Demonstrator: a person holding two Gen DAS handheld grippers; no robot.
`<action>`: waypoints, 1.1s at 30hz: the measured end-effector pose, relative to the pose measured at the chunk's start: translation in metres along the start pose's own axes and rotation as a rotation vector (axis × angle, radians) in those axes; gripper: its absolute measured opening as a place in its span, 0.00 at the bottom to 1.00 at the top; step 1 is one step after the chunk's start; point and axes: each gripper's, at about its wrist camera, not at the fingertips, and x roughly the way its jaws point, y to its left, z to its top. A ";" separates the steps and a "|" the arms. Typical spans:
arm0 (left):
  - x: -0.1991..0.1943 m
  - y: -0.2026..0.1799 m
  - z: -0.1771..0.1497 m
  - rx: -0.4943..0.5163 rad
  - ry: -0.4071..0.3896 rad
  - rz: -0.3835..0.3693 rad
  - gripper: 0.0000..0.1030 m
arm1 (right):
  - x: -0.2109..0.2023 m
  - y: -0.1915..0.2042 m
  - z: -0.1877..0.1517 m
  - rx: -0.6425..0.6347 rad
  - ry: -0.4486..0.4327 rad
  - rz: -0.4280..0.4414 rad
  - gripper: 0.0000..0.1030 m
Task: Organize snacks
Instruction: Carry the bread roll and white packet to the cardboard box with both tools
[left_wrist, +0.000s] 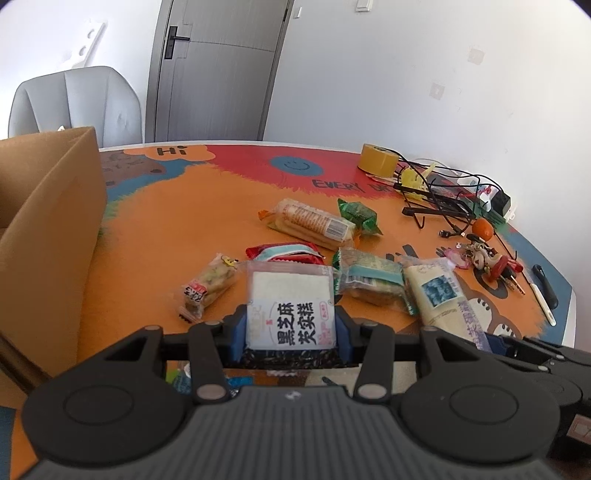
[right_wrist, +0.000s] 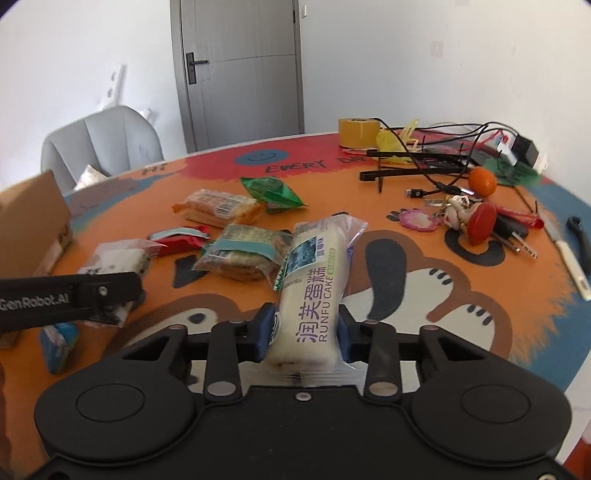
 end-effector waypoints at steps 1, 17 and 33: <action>-0.002 0.000 0.001 0.001 -0.005 0.000 0.44 | -0.002 0.000 0.000 0.004 -0.003 0.006 0.33; -0.053 0.007 0.020 0.002 -0.096 0.005 0.44 | -0.042 0.009 0.022 0.070 -0.111 0.107 0.32; -0.119 0.046 0.040 -0.036 -0.212 0.076 0.44 | -0.068 0.060 0.045 0.017 -0.185 0.209 0.32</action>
